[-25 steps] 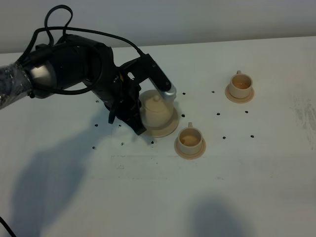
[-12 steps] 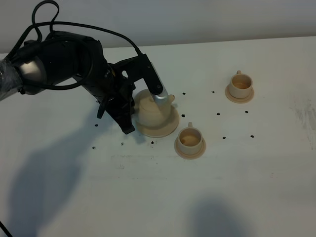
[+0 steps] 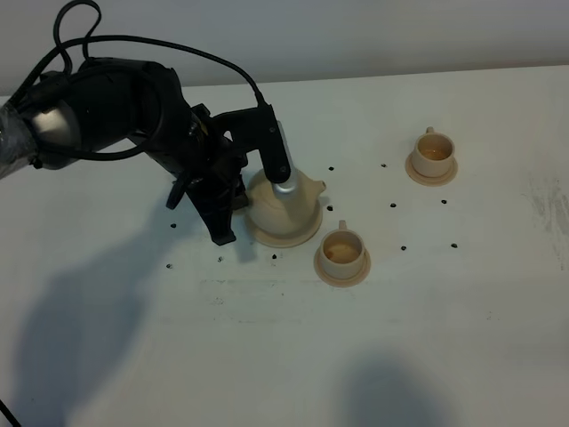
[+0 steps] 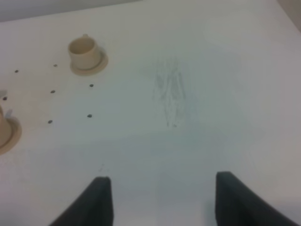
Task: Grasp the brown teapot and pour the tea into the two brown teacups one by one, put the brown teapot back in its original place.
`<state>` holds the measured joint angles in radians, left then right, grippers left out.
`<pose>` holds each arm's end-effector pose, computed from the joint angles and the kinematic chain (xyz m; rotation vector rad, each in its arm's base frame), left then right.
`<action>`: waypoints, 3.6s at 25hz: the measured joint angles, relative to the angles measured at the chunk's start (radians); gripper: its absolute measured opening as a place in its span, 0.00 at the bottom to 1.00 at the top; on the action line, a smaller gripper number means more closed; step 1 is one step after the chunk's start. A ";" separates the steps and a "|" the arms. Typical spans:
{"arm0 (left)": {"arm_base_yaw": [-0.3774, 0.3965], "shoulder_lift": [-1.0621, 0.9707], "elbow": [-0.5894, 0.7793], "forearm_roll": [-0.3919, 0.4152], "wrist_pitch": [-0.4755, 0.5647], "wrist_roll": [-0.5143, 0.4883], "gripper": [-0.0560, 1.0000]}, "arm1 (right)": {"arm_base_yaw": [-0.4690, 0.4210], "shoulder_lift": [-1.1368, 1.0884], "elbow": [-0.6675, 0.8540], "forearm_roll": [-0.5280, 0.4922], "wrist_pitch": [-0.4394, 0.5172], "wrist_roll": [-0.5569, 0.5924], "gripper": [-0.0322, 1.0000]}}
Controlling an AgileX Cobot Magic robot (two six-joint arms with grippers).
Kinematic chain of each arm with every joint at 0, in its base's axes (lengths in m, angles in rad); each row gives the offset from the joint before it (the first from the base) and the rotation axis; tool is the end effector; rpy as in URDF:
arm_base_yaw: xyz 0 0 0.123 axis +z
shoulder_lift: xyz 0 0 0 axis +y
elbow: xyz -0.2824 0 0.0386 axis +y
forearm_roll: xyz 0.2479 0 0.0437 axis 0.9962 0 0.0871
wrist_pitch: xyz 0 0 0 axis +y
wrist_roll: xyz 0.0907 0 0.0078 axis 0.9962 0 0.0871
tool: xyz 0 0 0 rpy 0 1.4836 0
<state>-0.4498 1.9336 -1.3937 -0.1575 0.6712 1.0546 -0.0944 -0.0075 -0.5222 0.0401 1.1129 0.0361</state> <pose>0.3662 -0.1867 0.2019 1.7292 2.0463 0.0199 -0.0105 0.0043 0.2791 0.1309 2.0620 0.0122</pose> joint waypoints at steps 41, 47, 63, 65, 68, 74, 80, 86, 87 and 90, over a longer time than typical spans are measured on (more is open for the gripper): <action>-0.010 -0.030 0.001 0.021 -0.045 0.491 0.14 | 0.000 0.000 0.000 0.000 0.000 0.000 0.49; -0.023 -0.028 0.001 0.037 -0.049 0.520 0.14 | 0.000 0.000 0.000 0.000 0.000 0.000 0.49; -0.049 -0.002 0.001 0.085 -0.119 0.525 0.14 | 0.000 0.000 0.000 0.000 0.000 0.000 0.49; -0.052 -0.002 0.001 0.096 -0.127 0.529 0.14 | 0.000 0.000 0.000 0.000 0.000 0.000 0.49; -0.062 -0.002 0.001 0.106 -0.141 0.529 0.14 | 0.000 0.000 0.000 0.000 0.000 0.000 0.49; -0.082 -0.002 0.001 0.130 -0.151 0.531 0.14 | 0.000 0.000 0.000 0.000 0.000 0.000 0.49; -0.095 -0.002 0.001 0.165 -0.156 0.532 0.14 | 0.000 0.000 0.000 0.000 0.000 0.000 0.49; -0.098 -0.002 0.001 0.197 -0.156 0.535 0.14 | 0.000 0.000 0.000 0.000 0.000 0.000 0.49; -0.098 -0.002 0.001 0.200 -0.156 0.541 0.14 | 0.000 0.000 0.000 0.000 0.000 0.000 0.49; -0.098 -0.002 0.001 0.200 -0.156 0.550 0.14 | 0.000 0.000 0.000 0.000 0.000 0.000 0.49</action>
<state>-0.5475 1.9315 -1.3925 0.0423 0.5151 1.6050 -0.0944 -0.0075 -0.5222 0.0401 1.1129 0.0361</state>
